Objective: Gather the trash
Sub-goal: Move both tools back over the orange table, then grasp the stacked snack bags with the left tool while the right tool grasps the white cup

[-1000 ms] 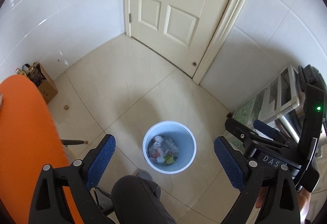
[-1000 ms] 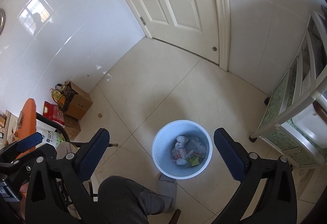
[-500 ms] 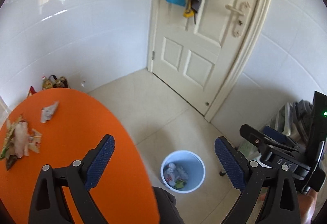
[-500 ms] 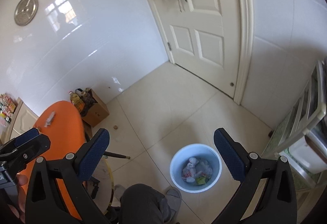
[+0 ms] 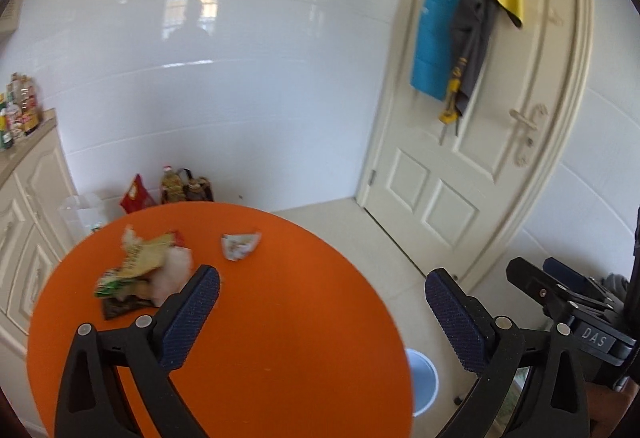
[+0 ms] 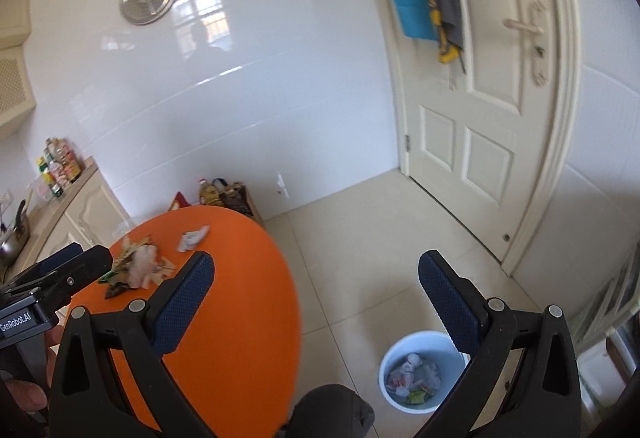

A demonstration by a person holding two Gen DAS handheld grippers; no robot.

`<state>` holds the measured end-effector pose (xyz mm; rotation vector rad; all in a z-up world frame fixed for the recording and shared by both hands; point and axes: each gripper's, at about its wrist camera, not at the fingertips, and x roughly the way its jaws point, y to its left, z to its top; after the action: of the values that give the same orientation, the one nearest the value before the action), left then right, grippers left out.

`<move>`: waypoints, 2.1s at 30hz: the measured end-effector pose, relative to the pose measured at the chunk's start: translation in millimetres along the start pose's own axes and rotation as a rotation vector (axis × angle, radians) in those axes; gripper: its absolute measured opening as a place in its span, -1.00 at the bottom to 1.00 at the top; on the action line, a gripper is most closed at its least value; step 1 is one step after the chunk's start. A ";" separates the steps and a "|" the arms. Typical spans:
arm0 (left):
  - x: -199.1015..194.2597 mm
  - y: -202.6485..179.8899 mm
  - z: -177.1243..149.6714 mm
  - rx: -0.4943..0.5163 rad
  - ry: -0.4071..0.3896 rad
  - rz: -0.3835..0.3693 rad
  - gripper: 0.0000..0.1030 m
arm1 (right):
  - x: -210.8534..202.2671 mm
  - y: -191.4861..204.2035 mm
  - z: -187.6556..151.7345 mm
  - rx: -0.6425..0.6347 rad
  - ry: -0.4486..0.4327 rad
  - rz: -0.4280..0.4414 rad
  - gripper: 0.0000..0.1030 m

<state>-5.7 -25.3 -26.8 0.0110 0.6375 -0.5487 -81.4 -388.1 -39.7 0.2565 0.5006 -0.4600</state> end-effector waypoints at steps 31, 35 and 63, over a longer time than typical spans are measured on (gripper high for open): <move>-122.3 70.2 -66.7 -0.216 -0.073 0.327 0.97 | 15.9 202.0 -13.6 -0.298 0.008 0.267 1.00; -96.5 76.8 -58.3 -0.226 -0.031 0.326 0.97 | 36.2 203.7 -20.2 -0.311 0.051 0.253 1.00; 250.6 158.9 40.1 -0.190 0.262 0.331 0.98 | 253.1 224.1 -73.0 -0.339 0.379 0.209 0.70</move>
<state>261.7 -17.0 -161.3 0.0094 0.9210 -0.1651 194.4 -259.5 -203.9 0.0655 0.9015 -0.1155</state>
